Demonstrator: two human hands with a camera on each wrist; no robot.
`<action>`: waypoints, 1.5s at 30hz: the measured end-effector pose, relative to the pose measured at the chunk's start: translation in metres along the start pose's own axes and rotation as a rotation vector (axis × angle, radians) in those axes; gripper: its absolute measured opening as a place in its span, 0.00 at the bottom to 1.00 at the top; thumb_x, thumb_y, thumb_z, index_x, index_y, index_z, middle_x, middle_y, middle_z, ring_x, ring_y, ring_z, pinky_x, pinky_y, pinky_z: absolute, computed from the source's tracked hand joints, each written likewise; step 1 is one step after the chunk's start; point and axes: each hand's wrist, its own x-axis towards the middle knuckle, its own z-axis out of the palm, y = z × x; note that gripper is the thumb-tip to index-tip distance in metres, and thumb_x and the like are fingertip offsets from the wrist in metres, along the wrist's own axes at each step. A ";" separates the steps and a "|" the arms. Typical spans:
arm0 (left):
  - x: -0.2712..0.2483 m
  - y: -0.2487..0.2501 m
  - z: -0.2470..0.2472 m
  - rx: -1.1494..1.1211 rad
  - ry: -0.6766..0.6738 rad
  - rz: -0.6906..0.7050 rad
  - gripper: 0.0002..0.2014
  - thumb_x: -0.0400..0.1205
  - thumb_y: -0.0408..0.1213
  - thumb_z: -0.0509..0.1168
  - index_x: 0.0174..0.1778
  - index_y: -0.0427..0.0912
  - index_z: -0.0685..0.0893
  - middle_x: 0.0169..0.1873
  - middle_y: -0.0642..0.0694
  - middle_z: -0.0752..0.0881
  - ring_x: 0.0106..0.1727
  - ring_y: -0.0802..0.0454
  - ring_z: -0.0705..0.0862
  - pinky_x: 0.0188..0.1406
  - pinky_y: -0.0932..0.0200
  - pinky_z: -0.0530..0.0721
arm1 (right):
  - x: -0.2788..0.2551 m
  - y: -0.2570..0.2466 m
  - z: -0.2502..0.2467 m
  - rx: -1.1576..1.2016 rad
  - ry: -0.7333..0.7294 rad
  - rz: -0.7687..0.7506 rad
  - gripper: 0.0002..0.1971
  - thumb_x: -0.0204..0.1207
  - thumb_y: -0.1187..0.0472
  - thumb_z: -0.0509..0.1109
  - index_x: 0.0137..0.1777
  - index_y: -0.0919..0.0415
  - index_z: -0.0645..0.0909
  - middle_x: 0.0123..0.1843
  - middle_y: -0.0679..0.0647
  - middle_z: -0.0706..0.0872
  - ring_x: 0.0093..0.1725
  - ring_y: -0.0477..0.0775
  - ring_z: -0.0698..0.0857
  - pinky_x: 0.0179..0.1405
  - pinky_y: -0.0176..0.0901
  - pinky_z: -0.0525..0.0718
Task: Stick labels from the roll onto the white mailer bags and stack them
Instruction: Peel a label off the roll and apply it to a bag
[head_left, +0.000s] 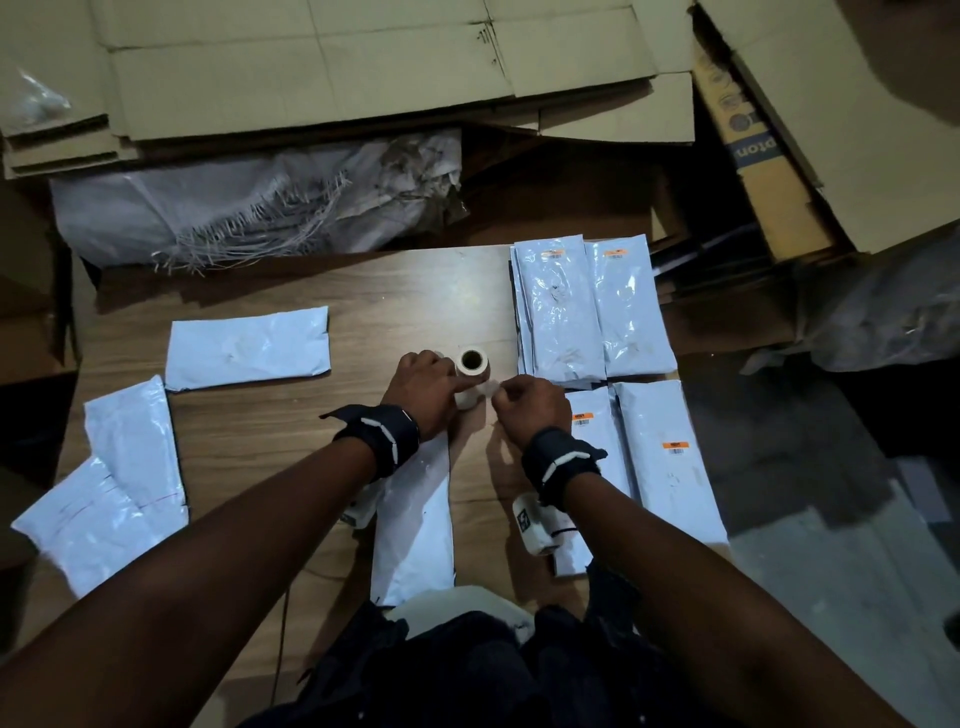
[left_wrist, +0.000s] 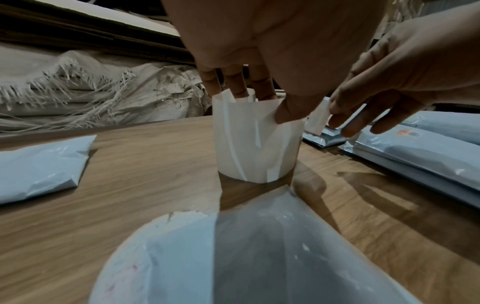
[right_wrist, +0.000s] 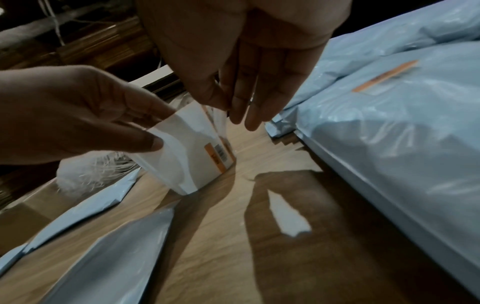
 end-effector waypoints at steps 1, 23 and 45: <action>-0.001 0.000 0.000 0.005 0.004 -0.010 0.19 0.82 0.45 0.62 0.70 0.63 0.79 0.55 0.46 0.83 0.64 0.40 0.76 0.63 0.47 0.69 | -0.001 0.002 -0.002 0.026 0.022 0.031 0.14 0.76 0.43 0.67 0.49 0.49 0.89 0.48 0.50 0.92 0.52 0.59 0.88 0.49 0.43 0.84; -0.080 0.017 -0.025 -1.293 -0.171 -0.341 0.18 0.84 0.51 0.65 0.42 0.39 0.88 0.38 0.41 0.91 0.29 0.55 0.84 0.24 0.69 0.72 | -0.073 0.022 -0.018 0.183 0.200 -0.164 0.21 0.69 0.36 0.75 0.34 0.55 0.87 0.33 0.49 0.89 0.37 0.52 0.87 0.39 0.46 0.82; -0.127 -0.025 0.007 -1.273 0.093 -0.387 0.08 0.83 0.34 0.69 0.42 0.33 0.88 0.37 0.46 0.91 0.32 0.56 0.85 0.35 0.64 0.83 | -0.072 0.004 0.019 0.205 -0.030 -0.251 0.08 0.75 0.47 0.75 0.41 0.50 0.88 0.39 0.45 0.91 0.42 0.48 0.88 0.47 0.45 0.85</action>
